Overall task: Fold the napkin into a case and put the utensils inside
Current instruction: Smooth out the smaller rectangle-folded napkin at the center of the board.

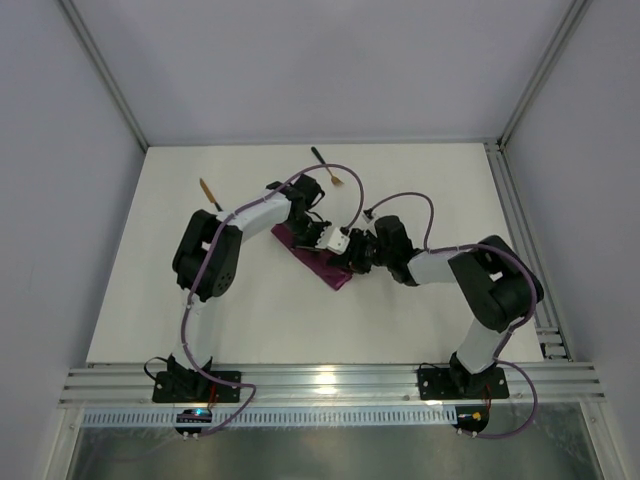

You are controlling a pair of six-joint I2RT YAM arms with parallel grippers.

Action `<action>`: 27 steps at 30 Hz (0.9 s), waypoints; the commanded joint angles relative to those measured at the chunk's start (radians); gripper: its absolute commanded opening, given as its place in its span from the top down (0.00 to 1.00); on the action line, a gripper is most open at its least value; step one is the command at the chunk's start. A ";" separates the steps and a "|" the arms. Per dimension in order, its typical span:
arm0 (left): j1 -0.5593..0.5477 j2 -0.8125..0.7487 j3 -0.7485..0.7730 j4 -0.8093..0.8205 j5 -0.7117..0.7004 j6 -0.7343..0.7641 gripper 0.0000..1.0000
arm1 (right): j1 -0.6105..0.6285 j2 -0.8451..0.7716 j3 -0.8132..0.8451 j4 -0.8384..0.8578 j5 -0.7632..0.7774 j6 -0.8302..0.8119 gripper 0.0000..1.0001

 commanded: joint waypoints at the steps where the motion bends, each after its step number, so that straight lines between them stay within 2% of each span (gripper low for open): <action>1: -0.005 -0.028 0.002 0.037 -0.004 -0.048 1.00 | -0.008 -0.114 0.155 -0.224 -0.042 -0.210 0.64; 3: -0.005 -0.030 0.002 0.038 -0.005 -0.062 1.00 | -0.031 -0.137 0.225 -0.367 -0.051 -0.267 0.62; 7: -0.002 -0.038 -0.001 0.043 0.007 -0.085 1.00 | -0.089 -0.128 0.255 -0.460 -0.054 -0.315 0.62; 15: 0.004 -0.054 -0.009 0.047 0.039 -0.110 1.00 | -0.108 -0.073 0.295 -0.503 -0.002 -0.382 0.62; 19: 0.004 -0.065 -0.013 0.053 0.046 -0.127 1.00 | -0.106 0.043 0.391 -0.520 -0.005 -0.419 0.63; 27: 0.004 -0.077 -0.029 0.073 0.041 -0.159 1.00 | -0.095 0.174 0.450 -0.521 -0.029 -0.447 0.63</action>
